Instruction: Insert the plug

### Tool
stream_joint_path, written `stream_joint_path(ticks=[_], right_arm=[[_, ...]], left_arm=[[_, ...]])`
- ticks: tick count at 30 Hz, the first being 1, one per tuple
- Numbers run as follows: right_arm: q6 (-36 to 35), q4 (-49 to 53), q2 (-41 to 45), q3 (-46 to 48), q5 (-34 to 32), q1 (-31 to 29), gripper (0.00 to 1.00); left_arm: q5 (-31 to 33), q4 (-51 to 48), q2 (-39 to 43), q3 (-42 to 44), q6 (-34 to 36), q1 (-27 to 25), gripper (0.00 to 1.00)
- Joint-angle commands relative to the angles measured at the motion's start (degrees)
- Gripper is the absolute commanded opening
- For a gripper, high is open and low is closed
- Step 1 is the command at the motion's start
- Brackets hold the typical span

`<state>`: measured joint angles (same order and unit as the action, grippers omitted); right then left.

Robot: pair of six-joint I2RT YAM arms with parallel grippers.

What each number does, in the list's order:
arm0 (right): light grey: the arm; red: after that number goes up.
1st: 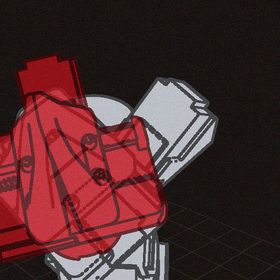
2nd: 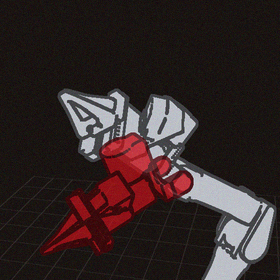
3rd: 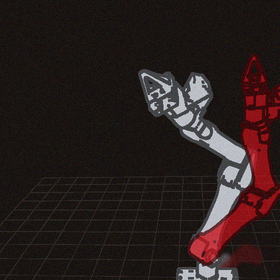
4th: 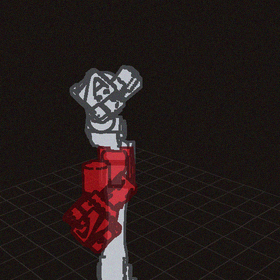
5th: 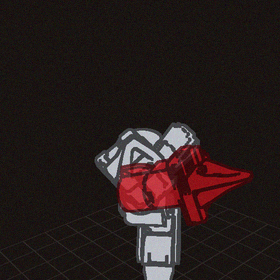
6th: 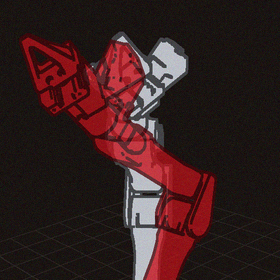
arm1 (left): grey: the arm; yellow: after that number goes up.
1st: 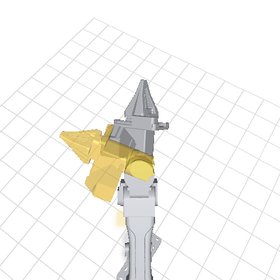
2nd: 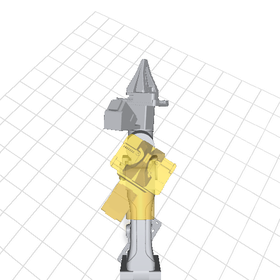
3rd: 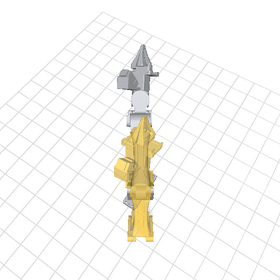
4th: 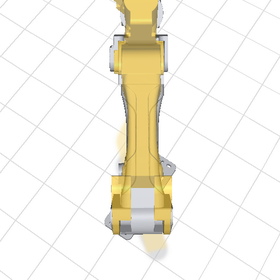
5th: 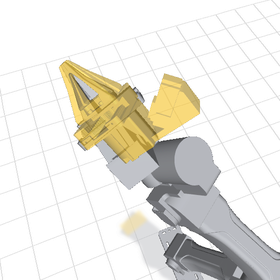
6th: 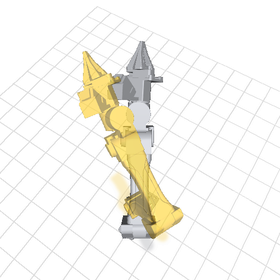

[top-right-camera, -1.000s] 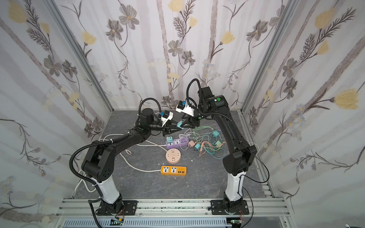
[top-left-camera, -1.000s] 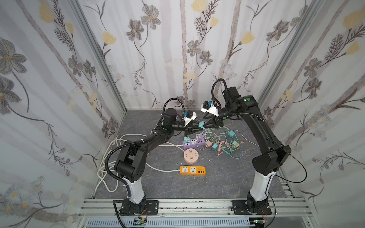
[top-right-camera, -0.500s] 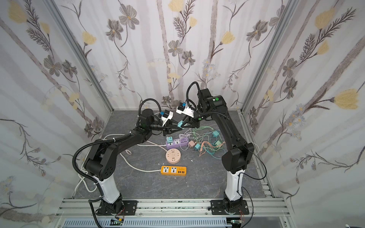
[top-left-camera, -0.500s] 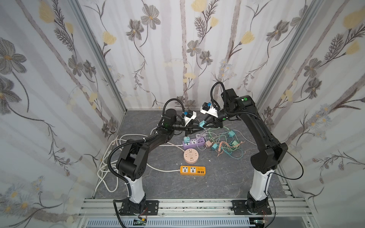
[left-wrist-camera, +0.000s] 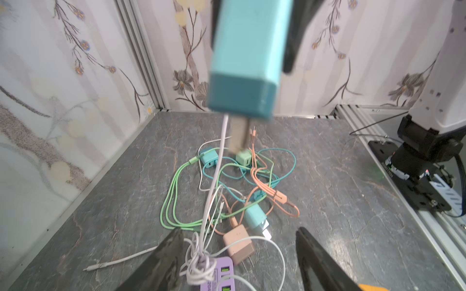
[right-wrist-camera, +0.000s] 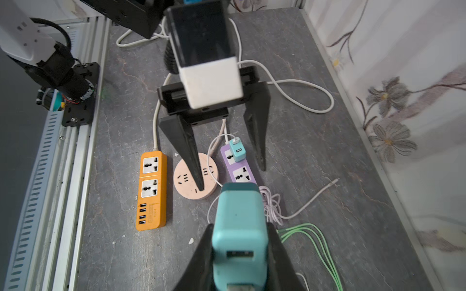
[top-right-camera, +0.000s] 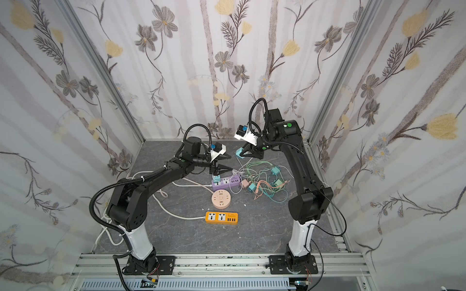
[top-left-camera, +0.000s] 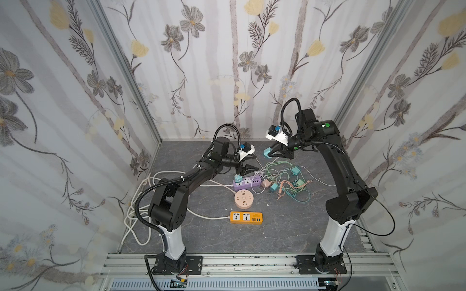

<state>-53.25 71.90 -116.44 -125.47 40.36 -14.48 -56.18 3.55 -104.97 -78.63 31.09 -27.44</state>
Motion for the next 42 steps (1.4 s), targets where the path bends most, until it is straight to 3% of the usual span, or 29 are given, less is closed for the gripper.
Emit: stream_joint_path(ticks=[1,4,8,15,22,24,26,31,37,42], right_arm=[[4.5,-9.4,1.7,-0.3,-4.6,2.1,0.00],[10.2,-18.8,2.7,-0.3,-11.9,4.2,0.00],[18.3,-31.6,3.6,-0.9,-19.7,6.9,0.00],[20.9,-33.8,6.0,2.4,-9.1,8.9,0.00],[20.4,-36.0,9.0,12.2,-9.7,8.2,0.00],[20.5,-36.7,9.7,14.1,-9.5,8.2,0.00],[20.3,-36.6,10.0,15.3,-9.4,8.0,0.00],[15.8,-34.3,10.8,17.8,-5.3,7.1,0.00],[8.3,-28.2,10.2,17.8,-3.2,4.7,0.00],[1.5,-20.8,9.0,17.8,-2.7,2.2,0.00]], left_arm=[[6.1,-17.9,0.3,-1.5,13.2,-0.8,0.71],[10.2,-23.8,-0.8,-3.6,17.1,-2.4,0.71],[11.0,-26.9,-3.0,-6.4,18.0,-4.3,0.71],[19.6,-29.0,-8.1,-10.4,19.3,-7.0,0.67],[29.2,-26.3,-11.2,-11.6,17.7,-7.5,0.64],[29.9,-25.8,-11.1,-11.6,17.4,-7.6,0.57],[30.4,-24.3,-10.7,-11.3,15.9,-7.7,0.42],[33.1,-8.5,-8.3,-6.7,5.4,-7.6,0.00],[41.9,13.3,-8.1,0.4,-14.5,-7.6,0.00],[42.5,22.2,-7.2,5.3,-24.0,-7.8,0.06]])
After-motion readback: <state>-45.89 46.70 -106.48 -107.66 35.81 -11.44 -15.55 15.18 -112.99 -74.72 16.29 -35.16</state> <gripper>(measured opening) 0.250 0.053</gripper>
